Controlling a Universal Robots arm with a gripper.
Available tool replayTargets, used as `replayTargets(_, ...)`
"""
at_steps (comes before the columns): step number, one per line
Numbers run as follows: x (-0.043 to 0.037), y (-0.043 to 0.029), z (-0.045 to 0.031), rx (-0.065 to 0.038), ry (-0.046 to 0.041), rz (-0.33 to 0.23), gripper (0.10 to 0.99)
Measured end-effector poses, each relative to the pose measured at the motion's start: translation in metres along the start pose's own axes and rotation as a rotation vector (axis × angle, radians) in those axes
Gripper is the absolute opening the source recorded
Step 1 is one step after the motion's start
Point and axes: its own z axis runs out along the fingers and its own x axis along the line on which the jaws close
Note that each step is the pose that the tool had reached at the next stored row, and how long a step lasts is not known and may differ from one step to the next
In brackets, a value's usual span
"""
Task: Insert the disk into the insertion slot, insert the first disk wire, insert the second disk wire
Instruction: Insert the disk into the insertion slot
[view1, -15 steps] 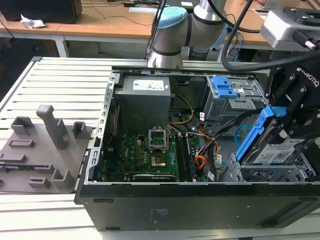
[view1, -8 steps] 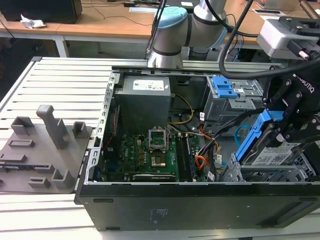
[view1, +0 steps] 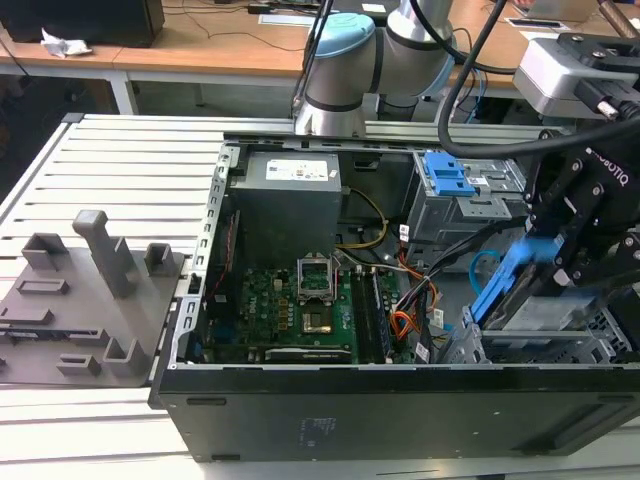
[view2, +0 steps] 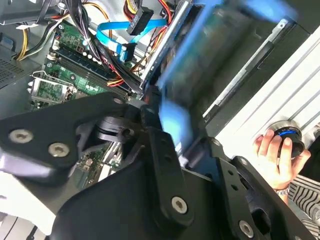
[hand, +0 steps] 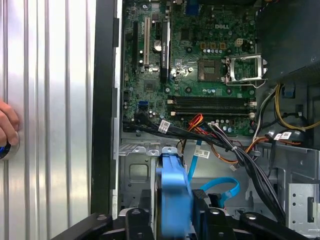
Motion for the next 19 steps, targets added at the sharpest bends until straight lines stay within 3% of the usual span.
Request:
replayTargets(2,0.0,0.0,0.0001,0.0,-0.0002,0.0,0.557)
replayTargets(5,0.0,0.0,0.0001,0.0,-0.0001,0.0,0.616)
replayTargets(6,0.0,0.0,0.0001,0.0,-0.0001,0.0,0.682)
replayTargets(13,0.0,0.0,0.0002,0.0,-0.0001,0.0,0.682)
replayTargets(14,0.0,0.0,0.0002,0.0,-0.0001,0.0,0.6)
replayTargets(15,0.0,0.0,0.0002,0.0,-0.0001,0.0,0.6)
replayTargets(17,0.0,0.0,0.0002,0.0,-0.0001,0.0,0.478)
replayTargets(18,0.0,0.0,0.0003,0.0,-0.0002,0.0,0.353)
replayTargets(19,0.0,0.0,0.0003,0.0,-0.0002,0.0,0.353)
